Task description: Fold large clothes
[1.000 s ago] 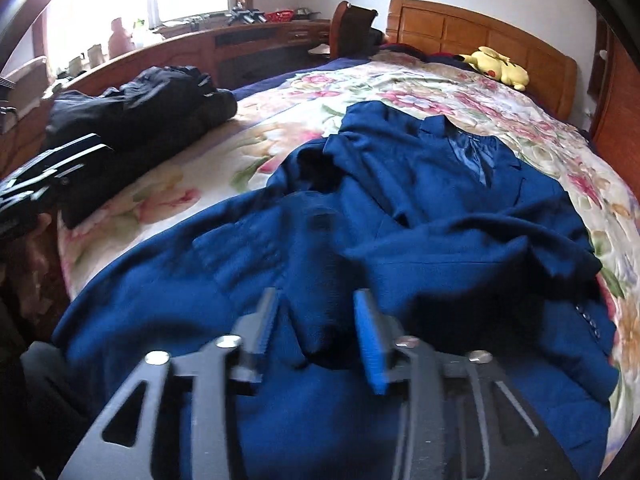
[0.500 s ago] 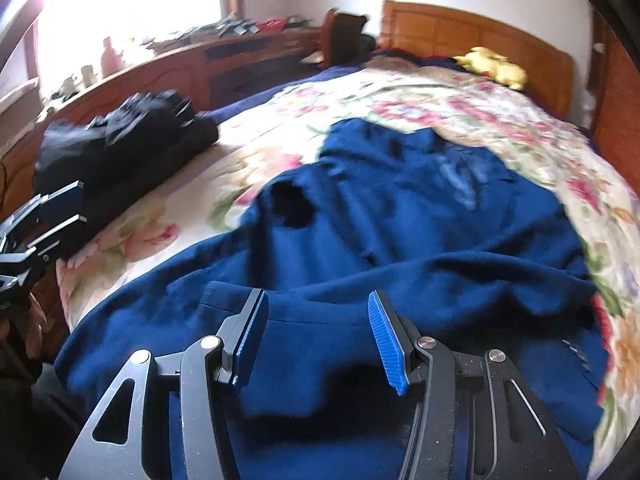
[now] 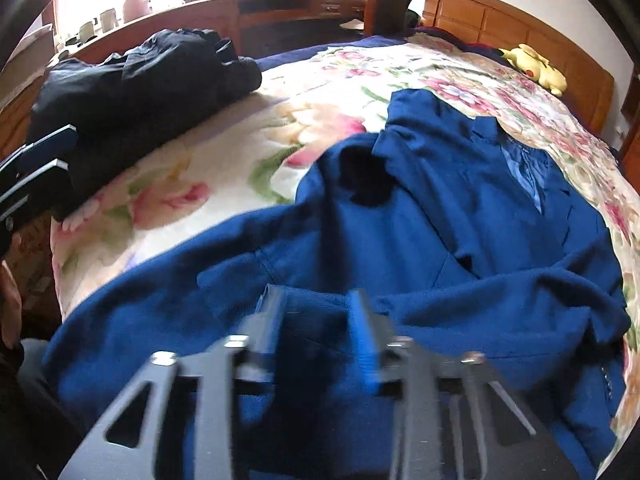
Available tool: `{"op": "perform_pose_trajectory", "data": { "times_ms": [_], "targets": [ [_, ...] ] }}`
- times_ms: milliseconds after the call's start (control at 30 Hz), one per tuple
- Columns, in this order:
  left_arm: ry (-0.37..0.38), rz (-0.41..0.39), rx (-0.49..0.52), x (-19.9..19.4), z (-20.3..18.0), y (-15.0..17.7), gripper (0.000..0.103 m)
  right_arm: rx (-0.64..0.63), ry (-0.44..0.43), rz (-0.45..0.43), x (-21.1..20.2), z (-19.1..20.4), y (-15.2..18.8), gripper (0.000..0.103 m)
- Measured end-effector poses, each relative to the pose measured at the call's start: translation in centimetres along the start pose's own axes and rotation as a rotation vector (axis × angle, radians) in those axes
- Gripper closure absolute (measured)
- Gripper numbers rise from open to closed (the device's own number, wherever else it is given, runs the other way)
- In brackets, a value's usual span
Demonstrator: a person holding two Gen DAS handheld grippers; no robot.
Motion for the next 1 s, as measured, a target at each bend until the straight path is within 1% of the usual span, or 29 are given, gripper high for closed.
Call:
{"op": "perform_pose_trajectory", "data": {
  "times_ms": [133,200,267,333,467,567,633,800,867,1000],
  "targets": [
    [0.001,0.0,0.0,-0.1,0.1,0.1,0.02,0.035,-0.006,-0.097,-3.3,0.0,1.2,0.098],
    [0.002,0.0,-0.001,0.0,0.1,0.1,0.02,0.057,-0.003,-0.143,-5.1,0.1,2.6,0.098],
    [0.002,0.0,0.0,-0.1,0.1,0.1,0.02,0.071,0.021,-0.185,-6.7,0.2,4.2,0.098],
    [0.004,0.001,0.004,-0.1,0.0,0.3,0.02,0.093,0.037,-0.206,-7.6,0.2,5.7,0.098],
    [0.009,0.005,0.018,-0.1,-0.6,0.5,0.02,0.163,0.046,-0.224,-8.8,0.0,8.7,0.1],
    [0.024,0.014,0.022,-0.1,-1.1,0.7,0.02,0.202,0.066,-0.215,-9.2,0.2,11.0,0.1],
    [0.029,0.015,0.023,-0.1,-1.5,0.6,0.02,0.223,0.06,-0.216,-9.5,0.4,12.0,0.1],
    [0.048,0.015,0.025,0.1,-2.5,0.5,0.02,0.285,0.015,-0.221,-9.8,0.7,13.7,0.1],
    [0.051,0.017,0.031,0.3,-3.0,0.4,0.02,0.277,-0.002,-0.206,-9.7,1.2,13.8,0.1],
    [0.07,0.016,0.044,0.7,-4.5,-0.1,0.02,0.253,0.001,-0.204,-9.9,1.7,14.2,0.1]
  ]
}}
Point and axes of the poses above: each gripper's, at about its wrist camera, not at the fingertips, and x roughly the way its jaws point, z to its left, y to its underside, the point moved 3 cm from there along x, roughly the way its jaws point, and after that the axes turned 2 degrees about y, right-handed, at the moved point
